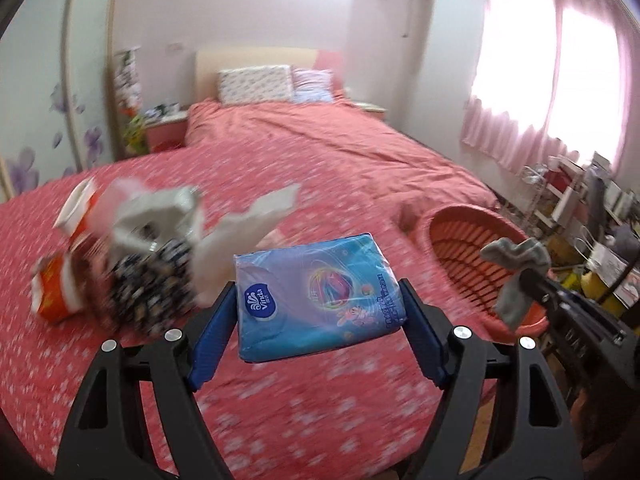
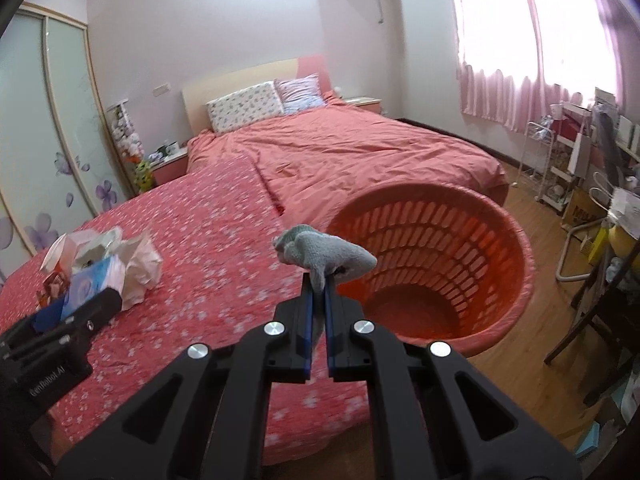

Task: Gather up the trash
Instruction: 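Carry the tissue pack and sock over the orange basket and release both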

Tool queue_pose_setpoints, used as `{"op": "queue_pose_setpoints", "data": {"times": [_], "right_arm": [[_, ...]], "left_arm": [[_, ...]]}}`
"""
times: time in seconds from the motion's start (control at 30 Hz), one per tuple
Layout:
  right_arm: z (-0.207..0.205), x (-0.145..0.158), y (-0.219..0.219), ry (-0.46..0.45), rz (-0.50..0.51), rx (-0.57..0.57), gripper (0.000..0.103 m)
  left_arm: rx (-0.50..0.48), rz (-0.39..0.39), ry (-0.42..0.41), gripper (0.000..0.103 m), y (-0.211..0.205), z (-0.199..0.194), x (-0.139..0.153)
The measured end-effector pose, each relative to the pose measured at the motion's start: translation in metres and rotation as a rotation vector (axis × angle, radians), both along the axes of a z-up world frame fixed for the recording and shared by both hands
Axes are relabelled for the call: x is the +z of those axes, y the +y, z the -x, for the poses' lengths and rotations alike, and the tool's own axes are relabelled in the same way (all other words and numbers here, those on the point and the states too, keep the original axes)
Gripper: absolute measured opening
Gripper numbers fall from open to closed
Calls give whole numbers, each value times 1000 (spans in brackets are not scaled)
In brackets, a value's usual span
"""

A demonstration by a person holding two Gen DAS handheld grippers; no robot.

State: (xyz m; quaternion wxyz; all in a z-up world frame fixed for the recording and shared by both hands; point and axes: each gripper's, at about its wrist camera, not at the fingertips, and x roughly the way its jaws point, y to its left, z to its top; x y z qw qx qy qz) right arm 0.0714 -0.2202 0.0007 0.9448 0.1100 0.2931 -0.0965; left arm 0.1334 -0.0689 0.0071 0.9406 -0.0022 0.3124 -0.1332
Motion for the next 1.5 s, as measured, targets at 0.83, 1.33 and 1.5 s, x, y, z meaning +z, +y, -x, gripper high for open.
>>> {"op": "queue_pose_setpoints", "data": {"times": [0.83, 1.33, 1.5], "right_arm": [[-26, -25, -114, -29, -86, -196, 6], [-48, -37, -145, -38, -184, -207, 8], [-52, -43, -151, -33, -224, -203, 14]], "left_arm": [[-322, 12, -13, 77, -120, -42, -11], [-401, -18, 49, 77, -153, -64, -31], [-406, -25, 85, 78, -155, -70, -39]]}}
